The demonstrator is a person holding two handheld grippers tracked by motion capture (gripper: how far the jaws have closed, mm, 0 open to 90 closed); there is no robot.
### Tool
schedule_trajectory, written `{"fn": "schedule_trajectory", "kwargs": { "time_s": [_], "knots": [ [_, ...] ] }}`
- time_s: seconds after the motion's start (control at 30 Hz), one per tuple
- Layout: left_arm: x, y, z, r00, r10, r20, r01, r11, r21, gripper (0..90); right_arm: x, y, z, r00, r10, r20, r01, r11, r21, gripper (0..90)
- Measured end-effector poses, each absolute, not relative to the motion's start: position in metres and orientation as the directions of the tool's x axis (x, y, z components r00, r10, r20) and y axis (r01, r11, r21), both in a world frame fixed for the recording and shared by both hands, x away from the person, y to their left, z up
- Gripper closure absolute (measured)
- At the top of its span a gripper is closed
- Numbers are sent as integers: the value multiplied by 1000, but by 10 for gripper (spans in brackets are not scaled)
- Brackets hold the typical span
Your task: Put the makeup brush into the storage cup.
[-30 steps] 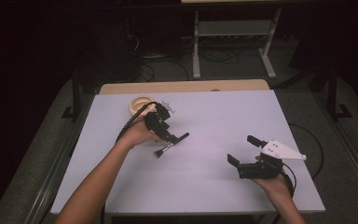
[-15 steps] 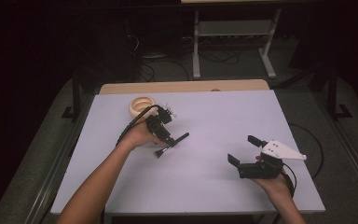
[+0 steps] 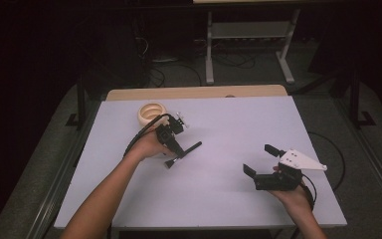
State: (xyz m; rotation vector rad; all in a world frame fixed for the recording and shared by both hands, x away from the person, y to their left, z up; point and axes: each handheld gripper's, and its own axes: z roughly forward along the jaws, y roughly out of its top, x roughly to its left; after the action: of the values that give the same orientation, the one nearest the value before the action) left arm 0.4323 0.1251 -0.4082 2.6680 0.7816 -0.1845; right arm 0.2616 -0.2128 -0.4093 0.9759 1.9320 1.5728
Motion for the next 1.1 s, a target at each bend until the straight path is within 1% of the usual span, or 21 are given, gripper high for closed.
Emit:
{"fn": "schedule_trajectory", "kwargs": {
  "time_s": [0.37,0.5,0.53,0.73,0.8,1.1],
  "knots": [
    [430,123,-412,843,488,-224,534,-807,252,697,261,-213,-409,-641,763,80,233,94,968,0],
    [430,121,-413,846,485,-222,530,-811,247,703,261,-213,-409,-641,764,81,234,94,968,0],
    [430,121,-413,847,485,-217,528,-813,245,720,262,-213,-409,-641,763,79,233,95,968,0],
    [429,120,-414,849,484,-211,525,-818,236,724,261,-213,-409,-642,763,80,234,95,968,0],
    [429,119,-415,856,475,-202,513,-828,225,739,261,-213,-409,-641,763,81,233,93,968,0],
    [427,117,-416,859,475,-190,510,-829,230,743,261,-213,-409,-641,763,79,231,93,969,0]
  ]
}}
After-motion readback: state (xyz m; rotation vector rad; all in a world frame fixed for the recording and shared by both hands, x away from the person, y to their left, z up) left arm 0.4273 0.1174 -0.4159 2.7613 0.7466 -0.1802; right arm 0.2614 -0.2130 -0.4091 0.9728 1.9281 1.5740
